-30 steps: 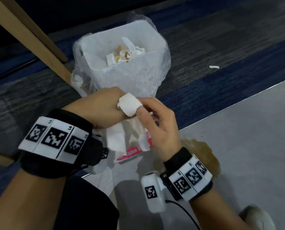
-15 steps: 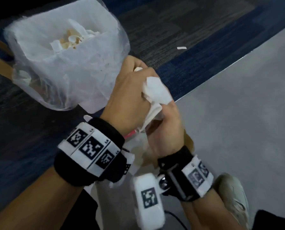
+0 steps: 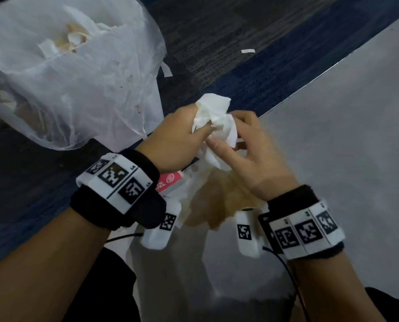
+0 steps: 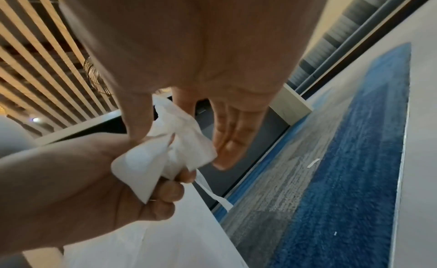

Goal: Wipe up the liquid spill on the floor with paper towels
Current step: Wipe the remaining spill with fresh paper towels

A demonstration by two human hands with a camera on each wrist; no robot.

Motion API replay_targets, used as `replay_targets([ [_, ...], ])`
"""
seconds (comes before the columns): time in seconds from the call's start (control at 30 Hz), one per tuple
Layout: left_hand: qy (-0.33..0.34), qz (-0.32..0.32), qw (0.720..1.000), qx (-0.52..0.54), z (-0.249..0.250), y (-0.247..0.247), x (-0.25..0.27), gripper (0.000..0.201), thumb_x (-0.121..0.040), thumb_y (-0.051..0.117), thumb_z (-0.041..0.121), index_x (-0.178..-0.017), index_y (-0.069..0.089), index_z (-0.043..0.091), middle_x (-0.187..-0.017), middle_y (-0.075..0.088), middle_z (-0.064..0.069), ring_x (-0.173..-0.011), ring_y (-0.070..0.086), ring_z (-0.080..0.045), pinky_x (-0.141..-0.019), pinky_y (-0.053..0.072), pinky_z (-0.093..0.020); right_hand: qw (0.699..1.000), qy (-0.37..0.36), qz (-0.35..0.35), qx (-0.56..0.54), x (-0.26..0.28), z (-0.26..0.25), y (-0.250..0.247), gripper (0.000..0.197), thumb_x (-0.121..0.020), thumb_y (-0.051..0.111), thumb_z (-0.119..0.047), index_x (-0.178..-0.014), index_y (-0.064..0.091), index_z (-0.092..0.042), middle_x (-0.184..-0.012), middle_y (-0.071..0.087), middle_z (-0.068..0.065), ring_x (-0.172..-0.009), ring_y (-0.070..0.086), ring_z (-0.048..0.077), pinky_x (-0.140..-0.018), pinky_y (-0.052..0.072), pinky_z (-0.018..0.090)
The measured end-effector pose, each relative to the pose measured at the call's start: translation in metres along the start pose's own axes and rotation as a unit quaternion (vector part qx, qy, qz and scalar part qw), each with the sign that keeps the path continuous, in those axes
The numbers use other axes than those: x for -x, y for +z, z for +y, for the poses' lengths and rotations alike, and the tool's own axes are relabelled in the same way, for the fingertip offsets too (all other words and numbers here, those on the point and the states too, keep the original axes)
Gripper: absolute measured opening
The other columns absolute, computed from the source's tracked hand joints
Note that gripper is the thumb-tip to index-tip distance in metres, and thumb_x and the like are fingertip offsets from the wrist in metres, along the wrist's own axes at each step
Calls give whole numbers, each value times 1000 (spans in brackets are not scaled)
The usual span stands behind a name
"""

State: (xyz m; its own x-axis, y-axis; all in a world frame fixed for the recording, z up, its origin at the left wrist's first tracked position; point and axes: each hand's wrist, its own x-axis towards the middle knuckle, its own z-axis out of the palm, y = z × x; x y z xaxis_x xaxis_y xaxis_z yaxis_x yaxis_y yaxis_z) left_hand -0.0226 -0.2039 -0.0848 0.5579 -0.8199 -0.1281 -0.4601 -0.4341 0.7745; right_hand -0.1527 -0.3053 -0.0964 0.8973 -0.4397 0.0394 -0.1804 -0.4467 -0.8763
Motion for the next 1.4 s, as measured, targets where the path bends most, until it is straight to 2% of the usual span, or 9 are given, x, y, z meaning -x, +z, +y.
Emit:
replay_targets([
  [0.17,-60,-43,992,100,0,5,-5,35,-96,45,29,-100,67,1,-100,70,-19,-87,67,-27,-83,51,-42,996,-87,-7,-5,6,13,-5,73,-75,77,-7,-140,45,-18,-106,56,-1,-95,60,16,-84,54,30],
  [0.37,-123,-80,983,114,-3,11,-5,23,-96,46,27,-113,43,12,-96,57,-3,-85,55,-16,-75,48,-36,997,-54,32,-54,4,19,10,50,-70,83,-6,-117,66,-11,-86,63,1,-68,62,11,-68,57,24],
  [0.5,-160,-121,947,249,-1,11,-2,34,-82,47,21,-116,44,18,-110,57,-16,-98,55,-28,-94,45,-53,978,66,99,-173,1,23,19,33,-71,79,3,-98,70,-14,-69,62,1,-54,60,4,-59,50,14],
  [0.67,-81,-198,938,271,-7,6,-1,53,-84,43,9,-137,44,12,-123,60,-20,-101,60,-37,-83,48,-45,953,94,142,-252,3,34,9,29,-74,75,7,-97,69,-10,-72,71,3,-64,69,13,-65,57,25],
  [0.77,-22,-146,969,196,-10,4,-4,35,-94,52,8,-128,51,6,-112,64,-17,-88,64,-28,-69,52,-30,960,45,74,-266,8,31,7,50,-68,80,6,-112,65,-12,-92,71,8,-75,68,14,-71,54,23],
  [0.97,15,-143,982,122,-11,1,1,19,-93,56,10,-110,59,2,-93,66,-25,-69,66,-27,-68,56,-50,979,26,105,-170,3,37,5,29,-74,75,-4,-96,69,-22,-108,59,5,-79,61,12,-70,50,20],
  [1.1,40,-139,982,125,-8,1,2,19,-92,56,5,-110,61,3,-97,66,-16,-74,65,-17,-67,58,-34,964,57,75,-250,4,34,6,39,-75,74,5,-112,65,-7,-101,71,7,-88,70,20,-82,57,34],
  [1.27,20,-41,995,86,-13,5,3,20,-85,63,18,-102,55,14,-80,71,-3,-63,72,-20,-59,59,-45,963,31,76,-256,7,30,7,28,-79,73,-3,-107,68,-6,-98,73,10,-92,70,23,-84,55,38],
  [1.4,53,38,998,-2,-9,8,3,20,-83,67,20,-98,54,13,-75,69,0,-54,67,-7,-54,56,-34,958,22,42,-284,8,25,8,29,-83,68,-17,-111,67,-8,-101,73,5,-96,70,22,-87,56,41],
])
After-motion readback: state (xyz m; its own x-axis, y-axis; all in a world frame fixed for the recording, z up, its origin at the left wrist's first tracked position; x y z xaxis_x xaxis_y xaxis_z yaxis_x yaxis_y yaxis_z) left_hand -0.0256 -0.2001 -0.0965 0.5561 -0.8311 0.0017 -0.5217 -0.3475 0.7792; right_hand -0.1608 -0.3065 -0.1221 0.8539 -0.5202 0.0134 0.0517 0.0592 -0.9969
